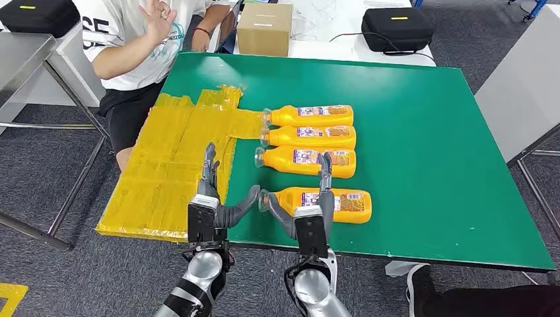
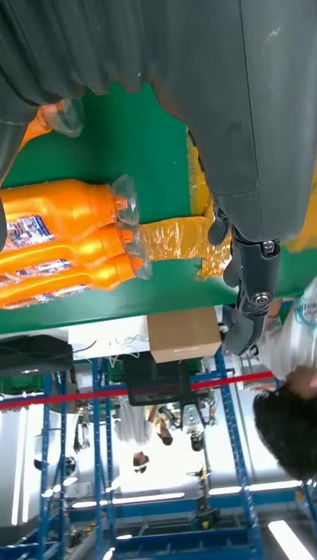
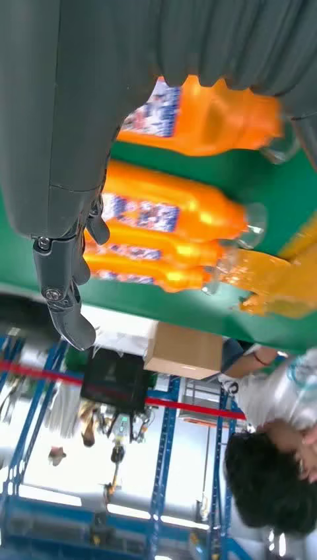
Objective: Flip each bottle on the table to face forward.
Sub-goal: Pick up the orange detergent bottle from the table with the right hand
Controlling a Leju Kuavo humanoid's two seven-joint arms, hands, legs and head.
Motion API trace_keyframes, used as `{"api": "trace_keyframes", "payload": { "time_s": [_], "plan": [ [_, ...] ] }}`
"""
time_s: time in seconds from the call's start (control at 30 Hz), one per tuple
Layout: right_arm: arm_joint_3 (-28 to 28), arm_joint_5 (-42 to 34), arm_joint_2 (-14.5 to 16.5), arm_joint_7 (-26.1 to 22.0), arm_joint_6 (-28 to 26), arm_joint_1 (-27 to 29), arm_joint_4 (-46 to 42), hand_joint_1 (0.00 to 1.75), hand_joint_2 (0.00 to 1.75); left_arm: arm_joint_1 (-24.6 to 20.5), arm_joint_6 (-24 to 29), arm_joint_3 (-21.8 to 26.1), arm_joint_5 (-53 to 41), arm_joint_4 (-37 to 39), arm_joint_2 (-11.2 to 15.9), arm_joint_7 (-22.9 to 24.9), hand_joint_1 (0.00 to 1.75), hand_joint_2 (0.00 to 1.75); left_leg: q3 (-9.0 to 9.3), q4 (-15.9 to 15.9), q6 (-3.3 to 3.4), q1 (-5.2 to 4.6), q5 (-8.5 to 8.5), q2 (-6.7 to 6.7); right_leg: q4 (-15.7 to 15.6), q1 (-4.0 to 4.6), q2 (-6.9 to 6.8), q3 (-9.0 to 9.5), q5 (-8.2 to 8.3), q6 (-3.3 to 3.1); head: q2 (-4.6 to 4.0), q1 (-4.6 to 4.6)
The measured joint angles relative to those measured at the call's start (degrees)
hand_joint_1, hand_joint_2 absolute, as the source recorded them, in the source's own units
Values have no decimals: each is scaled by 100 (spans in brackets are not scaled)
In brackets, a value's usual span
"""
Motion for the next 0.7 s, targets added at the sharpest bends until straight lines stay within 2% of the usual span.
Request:
{"api": "trace_keyframes", "payload": {
  "time_s": [0.17,0.33,0.7],
  "plan": [
    [-342,753,-18,397,-3,52,76,0,175,-10,24,220,-190,68,2,-35,0,175,0,0,0,0,0,0,-1,0,0,0,0,0,0,1],
    [-602,1333,-179,826,-3,25,247,0,175,-32,-73,461,-372,131,2,-22,0,175,0,0,0,0,0,1,0,-1,0,0,1,1,0,0],
    [-743,1391,-324,885,-3,-14,424,0,175,-34,-87,606,-416,166,0,-19,0,175,0,0,0,0,0,1,0,0,0,-1,0,0,0,0]
  ]
}}
